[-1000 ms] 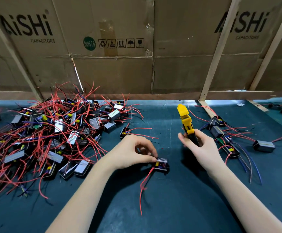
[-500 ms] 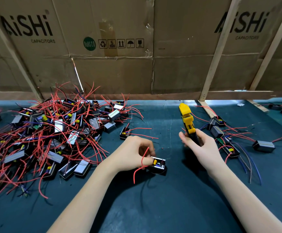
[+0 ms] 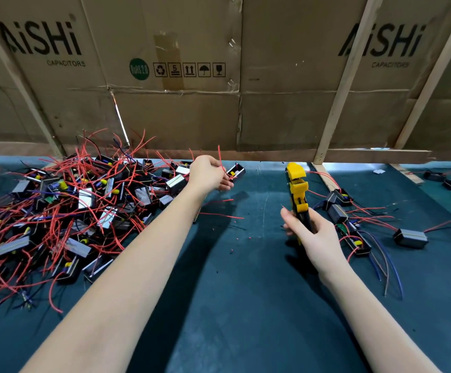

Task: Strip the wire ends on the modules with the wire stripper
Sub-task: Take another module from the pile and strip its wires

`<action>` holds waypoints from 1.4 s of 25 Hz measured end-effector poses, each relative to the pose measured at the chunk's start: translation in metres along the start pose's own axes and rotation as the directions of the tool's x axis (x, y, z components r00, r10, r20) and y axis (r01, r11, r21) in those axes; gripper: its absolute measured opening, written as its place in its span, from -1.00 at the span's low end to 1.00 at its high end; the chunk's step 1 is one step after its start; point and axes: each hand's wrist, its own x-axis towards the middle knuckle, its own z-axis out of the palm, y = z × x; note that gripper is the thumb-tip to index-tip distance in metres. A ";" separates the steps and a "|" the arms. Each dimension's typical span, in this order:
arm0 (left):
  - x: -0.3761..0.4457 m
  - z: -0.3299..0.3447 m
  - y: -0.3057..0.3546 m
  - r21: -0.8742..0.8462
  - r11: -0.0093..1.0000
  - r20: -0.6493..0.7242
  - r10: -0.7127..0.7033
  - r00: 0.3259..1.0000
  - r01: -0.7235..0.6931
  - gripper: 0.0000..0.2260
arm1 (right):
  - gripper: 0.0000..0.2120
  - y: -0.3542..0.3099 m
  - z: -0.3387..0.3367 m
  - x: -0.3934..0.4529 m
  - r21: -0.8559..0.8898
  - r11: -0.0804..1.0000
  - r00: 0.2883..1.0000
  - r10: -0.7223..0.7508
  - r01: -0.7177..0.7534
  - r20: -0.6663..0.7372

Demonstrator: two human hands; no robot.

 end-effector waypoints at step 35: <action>-0.019 -0.072 -0.031 0.818 0.544 -0.153 0.520 0.840 -0.187 -0.76 | -0.40 -0.005 0.005 -0.001 -0.058 0.998 1.000 0.011 -0.011 0.003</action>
